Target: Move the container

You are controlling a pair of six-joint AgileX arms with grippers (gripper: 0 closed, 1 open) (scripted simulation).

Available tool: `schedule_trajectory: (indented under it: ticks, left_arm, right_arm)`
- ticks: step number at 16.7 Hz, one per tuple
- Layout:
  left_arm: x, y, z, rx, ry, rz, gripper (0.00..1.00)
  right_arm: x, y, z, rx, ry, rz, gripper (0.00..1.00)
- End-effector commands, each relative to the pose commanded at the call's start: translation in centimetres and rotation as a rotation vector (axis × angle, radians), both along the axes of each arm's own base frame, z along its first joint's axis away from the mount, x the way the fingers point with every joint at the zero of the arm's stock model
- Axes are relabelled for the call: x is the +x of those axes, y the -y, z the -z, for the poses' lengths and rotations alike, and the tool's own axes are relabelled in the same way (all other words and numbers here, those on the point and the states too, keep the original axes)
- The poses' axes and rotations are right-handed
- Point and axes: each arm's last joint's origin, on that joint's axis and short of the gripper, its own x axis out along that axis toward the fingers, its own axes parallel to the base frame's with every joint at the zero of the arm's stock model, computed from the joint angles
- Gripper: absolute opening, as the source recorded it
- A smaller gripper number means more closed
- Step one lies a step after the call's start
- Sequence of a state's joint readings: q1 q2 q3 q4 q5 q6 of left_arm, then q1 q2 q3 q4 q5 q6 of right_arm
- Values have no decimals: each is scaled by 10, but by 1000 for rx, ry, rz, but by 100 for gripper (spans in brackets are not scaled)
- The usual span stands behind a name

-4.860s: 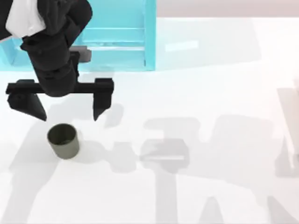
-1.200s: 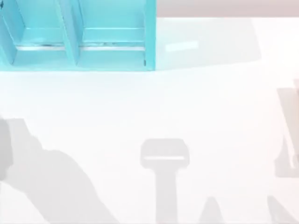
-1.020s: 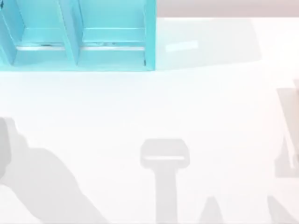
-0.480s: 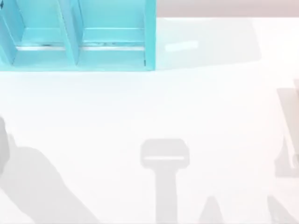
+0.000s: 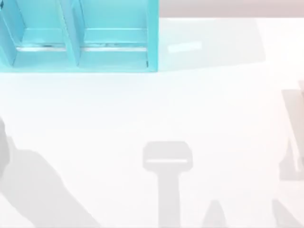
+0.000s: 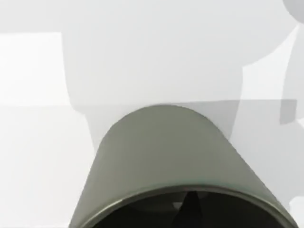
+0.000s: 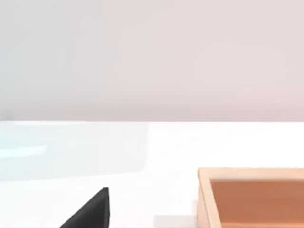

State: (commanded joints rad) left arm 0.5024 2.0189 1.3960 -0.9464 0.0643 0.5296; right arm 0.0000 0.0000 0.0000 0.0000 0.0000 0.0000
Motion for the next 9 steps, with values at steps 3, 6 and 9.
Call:
schedule_trajectory:
  ticks: [3, 6, 9]
  left_arm:
    - [0, 0, 0, 0, 0, 0, 98]
    - [0, 0, 0, 0, 0, 0, 100]
    - [0, 0, 0, 0, 0, 0, 100]
  right_arm:
    - [0, 0, 0, 0, 0, 0, 100]
    - [0, 0, 0, 0, 0, 0, 100]
    - [0, 0, 0, 0, 0, 0, 100]
